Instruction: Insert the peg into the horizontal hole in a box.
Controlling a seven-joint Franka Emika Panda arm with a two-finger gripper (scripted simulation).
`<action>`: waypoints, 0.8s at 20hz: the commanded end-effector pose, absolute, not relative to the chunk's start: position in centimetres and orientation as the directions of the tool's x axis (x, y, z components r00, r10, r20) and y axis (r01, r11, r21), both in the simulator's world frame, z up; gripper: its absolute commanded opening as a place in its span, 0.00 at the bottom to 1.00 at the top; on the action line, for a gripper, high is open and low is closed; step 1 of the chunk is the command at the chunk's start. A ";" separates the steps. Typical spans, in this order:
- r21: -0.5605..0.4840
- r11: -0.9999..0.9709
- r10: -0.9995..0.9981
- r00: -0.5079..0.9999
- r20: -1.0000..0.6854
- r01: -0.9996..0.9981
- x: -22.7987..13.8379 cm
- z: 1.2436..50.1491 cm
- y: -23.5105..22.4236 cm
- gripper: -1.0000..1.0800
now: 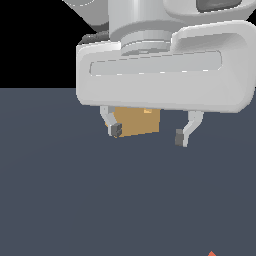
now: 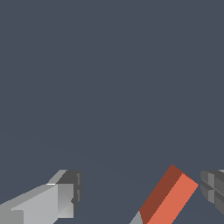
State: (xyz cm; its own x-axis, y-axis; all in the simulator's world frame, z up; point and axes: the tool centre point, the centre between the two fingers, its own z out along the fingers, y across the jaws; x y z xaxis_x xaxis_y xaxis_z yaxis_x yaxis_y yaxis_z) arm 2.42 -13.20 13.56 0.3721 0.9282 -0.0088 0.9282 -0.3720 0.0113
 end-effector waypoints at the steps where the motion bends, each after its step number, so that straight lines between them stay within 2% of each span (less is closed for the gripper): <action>1: 0.010 -0.473 0.881 0.473 -0.008 0.881 2.3 12.3 -16.7 0.96; 9: 0.005 -0.734 0.679 0.734 -0.003 0.679 -0.3 8.5 -26.5 0.96; 16: 0.001 -0.833 0.553 0.833 -0.001 0.553 -2.8 6.7 -30.7 0.96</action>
State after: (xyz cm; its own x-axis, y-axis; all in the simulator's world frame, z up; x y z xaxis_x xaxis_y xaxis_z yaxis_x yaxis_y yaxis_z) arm -2.48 -30.20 6.92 0.8195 0.5730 -0.0023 0.5730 -0.8195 0.0009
